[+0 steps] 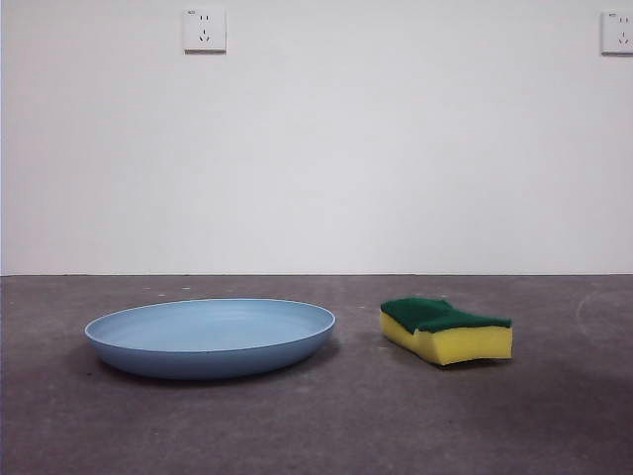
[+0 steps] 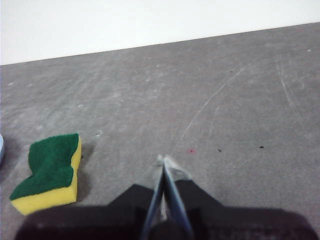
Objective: Pick up the plate,pick up the cloth,clean the plate with the cloth
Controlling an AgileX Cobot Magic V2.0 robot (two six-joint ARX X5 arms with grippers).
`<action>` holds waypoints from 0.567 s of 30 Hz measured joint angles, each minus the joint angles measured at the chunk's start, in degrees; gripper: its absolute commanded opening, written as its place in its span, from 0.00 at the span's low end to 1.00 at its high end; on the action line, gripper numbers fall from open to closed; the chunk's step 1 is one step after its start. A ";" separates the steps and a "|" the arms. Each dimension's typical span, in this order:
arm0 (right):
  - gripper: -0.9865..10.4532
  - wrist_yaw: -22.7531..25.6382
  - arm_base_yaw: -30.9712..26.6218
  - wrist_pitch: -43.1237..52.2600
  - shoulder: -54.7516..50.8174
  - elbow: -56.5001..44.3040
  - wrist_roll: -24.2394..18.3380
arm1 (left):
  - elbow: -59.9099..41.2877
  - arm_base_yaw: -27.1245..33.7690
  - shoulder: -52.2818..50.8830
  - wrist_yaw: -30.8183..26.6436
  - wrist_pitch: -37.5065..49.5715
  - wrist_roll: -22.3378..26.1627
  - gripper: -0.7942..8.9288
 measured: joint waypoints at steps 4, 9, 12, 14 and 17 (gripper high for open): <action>0.09 0.00 0.00 0.00 0.00 0.00 0.44 | 0.00 0.00 0.00 0.00 0.00 -0.02 0.08; 0.09 0.00 0.00 0.00 0.00 0.00 0.59 | 0.00 0.00 0.00 0.00 0.00 -0.02 0.08; 0.09 0.00 0.00 0.00 0.00 0.00 0.61 | 0.00 0.00 0.00 0.00 0.00 0.00 0.08; 0.09 0.00 0.00 0.00 0.00 0.00 0.61 | 0.00 0.00 0.00 0.00 0.00 -0.02 0.08; 0.09 0.00 0.00 0.00 0.00 0.00 0.59 | 0.00 0.00 0.00 0.00 0.00 -0.02 0.08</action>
